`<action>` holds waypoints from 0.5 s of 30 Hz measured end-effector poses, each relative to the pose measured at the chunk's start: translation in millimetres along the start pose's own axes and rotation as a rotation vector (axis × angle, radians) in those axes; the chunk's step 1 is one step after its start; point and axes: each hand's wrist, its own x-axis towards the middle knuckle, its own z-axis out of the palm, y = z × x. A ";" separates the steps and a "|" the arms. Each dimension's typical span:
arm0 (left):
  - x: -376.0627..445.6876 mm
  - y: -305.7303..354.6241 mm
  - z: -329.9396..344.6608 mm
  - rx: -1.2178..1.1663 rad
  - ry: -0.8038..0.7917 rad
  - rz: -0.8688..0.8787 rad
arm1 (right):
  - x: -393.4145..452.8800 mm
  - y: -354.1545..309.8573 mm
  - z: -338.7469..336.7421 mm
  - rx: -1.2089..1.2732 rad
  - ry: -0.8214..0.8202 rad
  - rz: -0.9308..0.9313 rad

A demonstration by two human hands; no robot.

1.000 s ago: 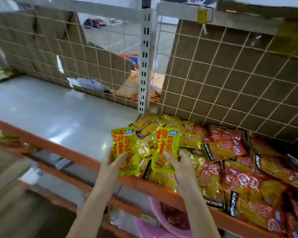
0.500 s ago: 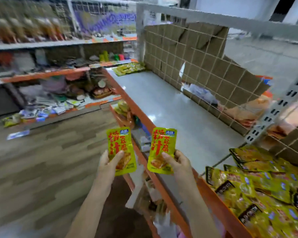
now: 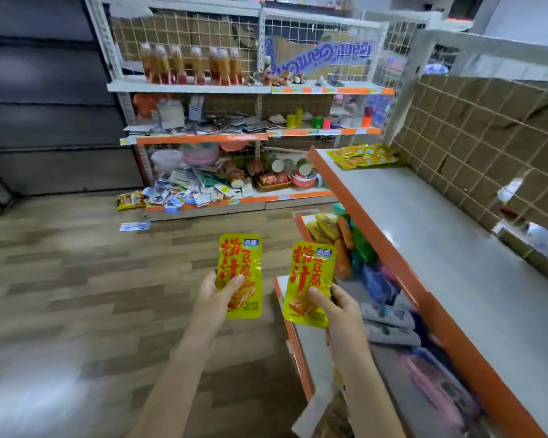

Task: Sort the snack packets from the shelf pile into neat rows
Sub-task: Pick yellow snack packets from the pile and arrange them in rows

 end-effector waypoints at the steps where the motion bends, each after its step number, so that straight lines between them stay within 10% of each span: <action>1: 10.8 1.3 -6.6 0.018 0.001 -0.002 | 9.4 2.4 9.9 0.005 -0.002 0.000; 15: 195.4 21.9 13.9 0.005 0.026 0.006 | 211.3 4.1 71.9 -0.010 -0.010 0.013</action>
